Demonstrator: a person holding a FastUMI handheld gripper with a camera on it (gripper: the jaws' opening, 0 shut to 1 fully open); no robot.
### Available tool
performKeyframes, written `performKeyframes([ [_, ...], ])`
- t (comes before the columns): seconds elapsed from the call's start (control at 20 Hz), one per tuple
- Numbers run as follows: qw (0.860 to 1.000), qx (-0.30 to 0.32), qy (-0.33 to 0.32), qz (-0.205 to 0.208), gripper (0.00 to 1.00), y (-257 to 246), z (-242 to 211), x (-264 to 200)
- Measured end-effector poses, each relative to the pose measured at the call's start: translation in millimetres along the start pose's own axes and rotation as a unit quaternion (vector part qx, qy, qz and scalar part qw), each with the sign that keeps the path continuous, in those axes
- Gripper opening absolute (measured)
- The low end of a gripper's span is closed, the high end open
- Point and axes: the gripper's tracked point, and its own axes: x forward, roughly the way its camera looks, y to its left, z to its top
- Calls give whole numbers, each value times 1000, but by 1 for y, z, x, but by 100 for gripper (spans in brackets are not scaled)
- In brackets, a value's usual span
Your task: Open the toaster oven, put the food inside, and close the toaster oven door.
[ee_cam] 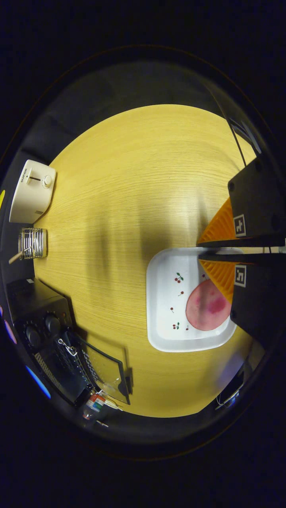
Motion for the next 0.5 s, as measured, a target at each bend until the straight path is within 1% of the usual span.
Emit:
performKeyframes([
  [0.15,1000,9,17,22,11,0,0,1],
  [0.2,998,28,26,43,11,2,1,2],
  [0.25,996,47,36,69,5,4,-1,-1],
  [0.35,990,79,47,103,5,5,0,-1],
  [0.5,983,106,60,138,5,7,-1,0],
])
